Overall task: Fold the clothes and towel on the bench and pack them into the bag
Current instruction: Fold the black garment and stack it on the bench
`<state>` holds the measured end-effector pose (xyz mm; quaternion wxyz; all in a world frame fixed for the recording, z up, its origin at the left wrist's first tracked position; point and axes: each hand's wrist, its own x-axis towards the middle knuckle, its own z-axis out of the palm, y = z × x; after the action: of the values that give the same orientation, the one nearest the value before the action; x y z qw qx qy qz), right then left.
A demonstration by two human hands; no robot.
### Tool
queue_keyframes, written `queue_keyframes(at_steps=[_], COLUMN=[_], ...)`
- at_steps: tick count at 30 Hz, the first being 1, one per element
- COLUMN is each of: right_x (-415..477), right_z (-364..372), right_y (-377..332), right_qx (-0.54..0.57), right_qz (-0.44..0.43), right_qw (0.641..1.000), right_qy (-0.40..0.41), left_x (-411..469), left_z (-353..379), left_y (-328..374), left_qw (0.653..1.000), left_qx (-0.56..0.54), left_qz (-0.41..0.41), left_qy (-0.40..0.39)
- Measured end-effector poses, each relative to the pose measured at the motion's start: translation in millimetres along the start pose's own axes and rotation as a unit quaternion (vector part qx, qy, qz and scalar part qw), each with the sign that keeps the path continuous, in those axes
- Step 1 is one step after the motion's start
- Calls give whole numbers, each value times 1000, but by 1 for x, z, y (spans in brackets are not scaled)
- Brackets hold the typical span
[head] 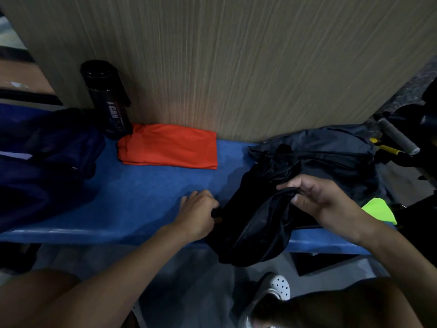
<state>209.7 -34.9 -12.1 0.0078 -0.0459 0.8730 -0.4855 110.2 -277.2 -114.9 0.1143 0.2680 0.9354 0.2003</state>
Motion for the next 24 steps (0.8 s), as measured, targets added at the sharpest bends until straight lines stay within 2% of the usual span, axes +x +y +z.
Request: queue_keyframes(at_steps=[3, 5, 6, 7, 9, 11, 15, 24], right_x=[1, 0, 0, 0, 0, -2, -8, -13], right_z=[-2, -4, -5, -7, -10, -11, -14, -14], right_y=[-2, -4, -5, -5, -7, -8, -5, -2], right_qx=[5, 18, 15, 15, 23, 33, 29, 25], right_qz=[-7, -6, -5, -6, -12, -14, -5, -24], right_qw=[1000, 1000, 999, 999, 998, 997, 996, 996], right_qy=[7, 22, 35, 45, 59, 61, 80, 80], left_x=[3, 7, 7, 6, 4, 0, -5, -13], left_z=[-3, -6, -9, -11, -9, -6, -2, 3], left_y=[-3, -10, -12, -14, -18, -16, -13, -22], left_qw=[990, 969, 967, 972, 997, 998, 998, 994], left_qx=[-136, -241, -253, -233, -57, 36, 18, 22], left_qz=[6, 11, 12, 17, 30, 32, 63, 104], left_qy=[49, 45, 29, -1, -45, -36, 7, -28])
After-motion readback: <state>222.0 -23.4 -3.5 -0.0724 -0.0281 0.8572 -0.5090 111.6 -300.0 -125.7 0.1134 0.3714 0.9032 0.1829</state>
